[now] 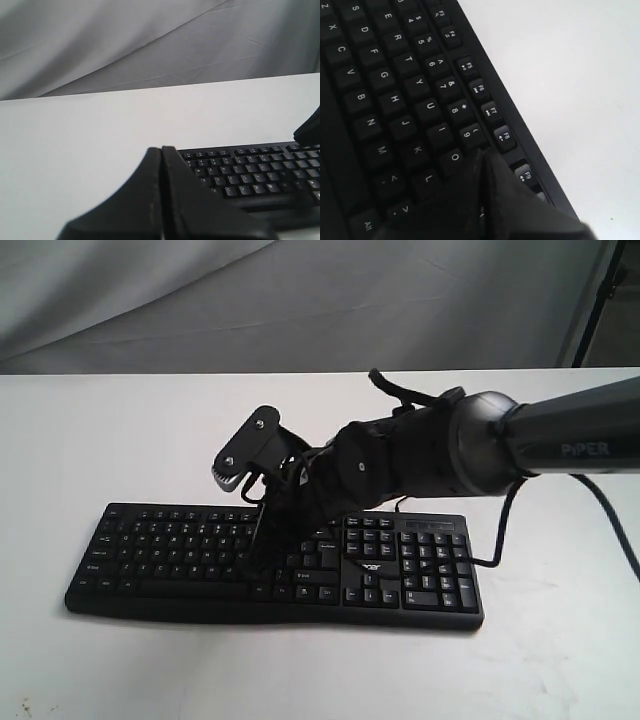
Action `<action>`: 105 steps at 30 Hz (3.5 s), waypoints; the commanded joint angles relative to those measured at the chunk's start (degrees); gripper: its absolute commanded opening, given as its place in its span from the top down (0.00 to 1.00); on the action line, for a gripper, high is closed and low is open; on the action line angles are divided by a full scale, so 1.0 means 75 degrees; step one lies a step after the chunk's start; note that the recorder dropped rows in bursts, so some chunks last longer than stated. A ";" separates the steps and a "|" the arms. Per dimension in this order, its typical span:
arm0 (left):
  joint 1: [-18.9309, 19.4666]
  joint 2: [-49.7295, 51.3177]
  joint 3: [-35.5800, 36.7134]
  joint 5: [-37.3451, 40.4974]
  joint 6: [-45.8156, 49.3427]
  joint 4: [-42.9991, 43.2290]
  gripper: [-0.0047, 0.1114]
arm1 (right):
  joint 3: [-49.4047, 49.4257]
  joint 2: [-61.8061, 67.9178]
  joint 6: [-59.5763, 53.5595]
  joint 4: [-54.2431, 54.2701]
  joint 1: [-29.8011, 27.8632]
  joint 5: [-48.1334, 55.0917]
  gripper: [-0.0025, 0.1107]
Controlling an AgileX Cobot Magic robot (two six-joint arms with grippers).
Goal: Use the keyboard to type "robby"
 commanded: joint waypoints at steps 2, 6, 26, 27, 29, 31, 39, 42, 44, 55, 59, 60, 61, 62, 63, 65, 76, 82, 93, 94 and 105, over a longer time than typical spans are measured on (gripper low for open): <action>-0.0049 -0.0026 0.0033 -0.0055 -0.0021 0.0036 0.96 | -0.0322 0.0347 -0.0284 0.0054 0.0154 -0.0136 0.98; -0.0049 -0.0026 0.0033 -0.0055 -0.0021 0.0036 0.96 | -0.0703 0.0586 -0.0298 0.0035 0.0201 0.0119 0.98; -0.0049 -0.0026 0.0033 -0.0055 -0.0021 0.0036 0.96 | -0.0699 0.0834 -0.0298 0.0050 0.0205 0.0153 0.98; -0.0049 -0.0026 0.0033 -0.0055 -0.0021 0.0036 0.96 | -0.0699 0.0853 -0.0298 0.0050 0.0205 0.0154 0.98; -0.0049 -0.0026 0.0033 -0.0055 -0.0021 0.0036 0.96 | -0.0699 0.0942 -0.0298 0.0050 0.0205 0.0189 0.98; -0.0049 -0.0026 0.0033 -0.0055 -0.0021 0.0036 0.96 | -0.0699 0.0976 -0.0298 0.0050 0.0205 0.0189 0.98; -0.0049 -0.0026 0.0033 -0.0055 -0.0021 0.0036 0.96 | -0.0699 0.0924 -0.0298 0.0015 0.0205 0.0221 0.98; -0.0049 -0.0026 0.0033 -0.0055 -0.0021 0.0036 0.96 | -0.0699 0.0675 -0.0268 -0.0001 0.0205 0.0221 0.98; -0.0049 -0.0026 0.0033 -0.0055 -0.0021 0.0036 0.96 | -0.0699 0.0428 -0.0140 -0.0001 0.0205 0.0221 0.98; -0.0049 -0.0026 0.0033 -0.0055 -0.0021 0.0036 0.96 | -0.1686 0.0557 0.0141 -0.0305 0.1010 0.0935 0.98; -0.0049 -0.0026 0.0033 -0.0055 -0.0021 0.0036 0.96 | -0.1777 0.0717 0.0140 -0.0289 0.1173 0.0937 0.98; -0.0049 -0.0026 0.0033 -0.0055 -0.0021 0.0036 0.96 | -0.1777 0.0770 0.0140 -0.0289 0.1193 0.0998 0.98; -0.0049 -0.0026 0.0033 -0.0055 -0.0021 0.0036 0.96 | -0.1777 0.0770 0.0140 -0.0289 0.1193 0.1051 0.98; -0.0049 -0.0026 0.0033 -0.0055 -0.0021 0.0036 0.96 | -0.1777 0.0815 0.0140 -0.0289 0.1193 0.1095 0.98; -0.0049 -0.0026 0.0033 -0.0055 -0.0021 0.0036 0.96 | -0.1777 0.0848 0.0140 -0.0289 0.1193 0.1125 0.98; -0.0049 -0.0026 0.0033 -0.0055 -0.0021 0.0036 0.96 | -0.1777 0.0877 0.0140 -0.0289 0.1193 0.1125 0.98; -0.0049 -0.0026 0.0033 -0.0055 -0.0021 0.0036 0.96 | -0.1777 0.1238 0.0140 -0.0289 0.1193 0.0807 0.98; -0.0049 -0.0026 0.0033 -0.0055 -0.0021 0.0036 0.96 | -0.1777 0.1232 0.0124 -0.0289 0.1193 0.0788 0.98; -0.0049 -0.0026 0.0033 -0.0055 -0.0021 0.0036 0.96 | -0.1777 0.1471 0.0126 -0.0289 0.1193 0.0656 0.98; -0.0049 -0.0026 0.0033 -0.0055 -0.0021 0.0036 0.96 | -0.1777 0.1471 0.0126 -0.0289 0.1193 0.0672 0.98; -0.0049 -0.0026 0.0033 -0.0055 -0.0021 0.0036 0.96 | -0.1777 0.1217 0.0126 -0.0493 0.1176 0.0642 0.98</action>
